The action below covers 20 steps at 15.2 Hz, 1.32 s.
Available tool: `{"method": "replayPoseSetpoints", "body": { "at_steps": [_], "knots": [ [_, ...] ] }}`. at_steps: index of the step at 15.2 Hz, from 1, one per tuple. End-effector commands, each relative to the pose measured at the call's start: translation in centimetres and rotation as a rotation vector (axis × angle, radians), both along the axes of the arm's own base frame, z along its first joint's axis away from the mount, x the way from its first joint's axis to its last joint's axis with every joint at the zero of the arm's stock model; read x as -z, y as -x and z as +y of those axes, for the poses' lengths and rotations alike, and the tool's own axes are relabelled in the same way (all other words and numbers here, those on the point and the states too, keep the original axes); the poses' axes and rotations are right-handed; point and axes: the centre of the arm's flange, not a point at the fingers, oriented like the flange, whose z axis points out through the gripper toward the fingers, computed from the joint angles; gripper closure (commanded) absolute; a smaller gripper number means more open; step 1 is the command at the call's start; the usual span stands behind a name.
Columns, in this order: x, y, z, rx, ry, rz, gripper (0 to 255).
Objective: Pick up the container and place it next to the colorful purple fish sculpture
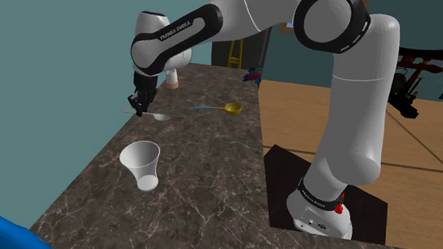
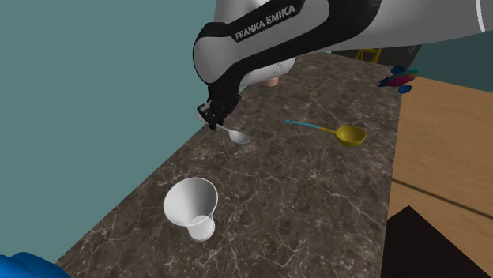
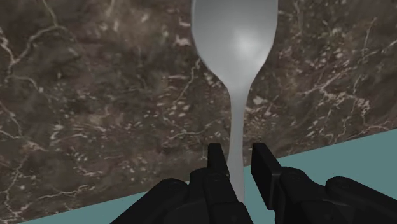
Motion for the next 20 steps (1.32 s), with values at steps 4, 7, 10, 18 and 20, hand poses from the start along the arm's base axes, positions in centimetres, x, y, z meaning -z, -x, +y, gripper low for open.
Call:
{"method": "replayPoseSetpoints", "body": {
  "at_steps": [4,7,10,18,20],
  "knots": [
    [-2.6,0.0,0.0,0.000,0.000,0.001,255],
    [-4.2,0.0,0.0,0.000,0.000,0.001,255],
    [-5.7,0.0,0.0,0.000,0.000,0.001,255],
    [-9.7,0.0,0.0,0.000,0.000,0.001,255],
    [-9.7,0.0,-2.7,0.000,0.000,0.001,255]
  ]
}}
